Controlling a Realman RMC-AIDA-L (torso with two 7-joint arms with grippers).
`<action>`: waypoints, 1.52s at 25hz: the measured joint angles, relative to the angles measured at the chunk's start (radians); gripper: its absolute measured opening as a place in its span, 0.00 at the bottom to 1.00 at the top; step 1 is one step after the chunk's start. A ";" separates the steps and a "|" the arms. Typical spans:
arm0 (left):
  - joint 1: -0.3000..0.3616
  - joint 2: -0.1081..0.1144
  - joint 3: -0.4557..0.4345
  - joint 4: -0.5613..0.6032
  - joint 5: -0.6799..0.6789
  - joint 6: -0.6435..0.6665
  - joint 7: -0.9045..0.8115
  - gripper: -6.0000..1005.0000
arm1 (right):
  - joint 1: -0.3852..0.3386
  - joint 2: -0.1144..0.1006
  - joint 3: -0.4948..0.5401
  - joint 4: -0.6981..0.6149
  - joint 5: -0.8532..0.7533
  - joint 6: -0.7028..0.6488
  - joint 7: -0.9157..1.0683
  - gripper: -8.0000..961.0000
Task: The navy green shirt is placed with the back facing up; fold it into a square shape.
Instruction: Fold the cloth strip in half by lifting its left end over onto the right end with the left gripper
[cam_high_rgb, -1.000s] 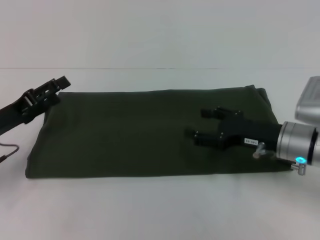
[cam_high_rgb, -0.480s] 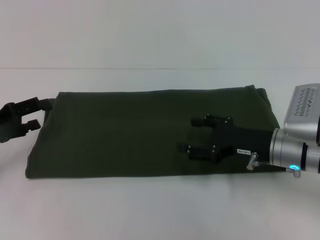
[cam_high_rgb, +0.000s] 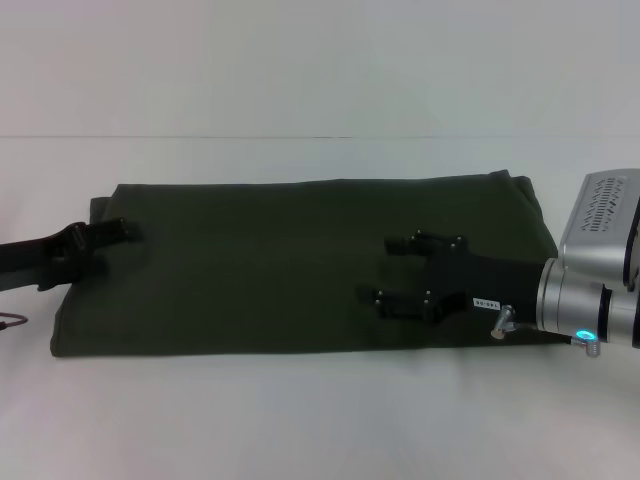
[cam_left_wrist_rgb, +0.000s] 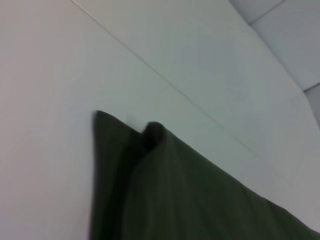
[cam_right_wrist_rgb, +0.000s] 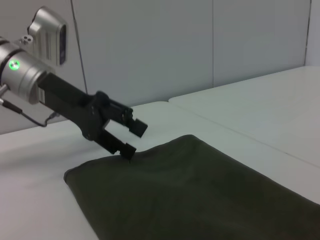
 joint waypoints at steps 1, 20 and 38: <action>0.000 -0.001 0.004 -0.004 0.000 -0.017 0.000 0.86 | 0.000 0.000 0.000 0.000 0.000 0.000 0.000 0.89; 0.012 0.004 -0.002 0.042 0.067 -0.091 0.000 0.86 | 0.000 -0.001 0.001 -0.008 0.002 0.007 0.031 0.89; 0.031 -0.008 0.008 0.051 0.068 -0.114 0.023 0.86 | 0.003 0.000 0.001 -0.009 0.002 0.022 0.032 0.89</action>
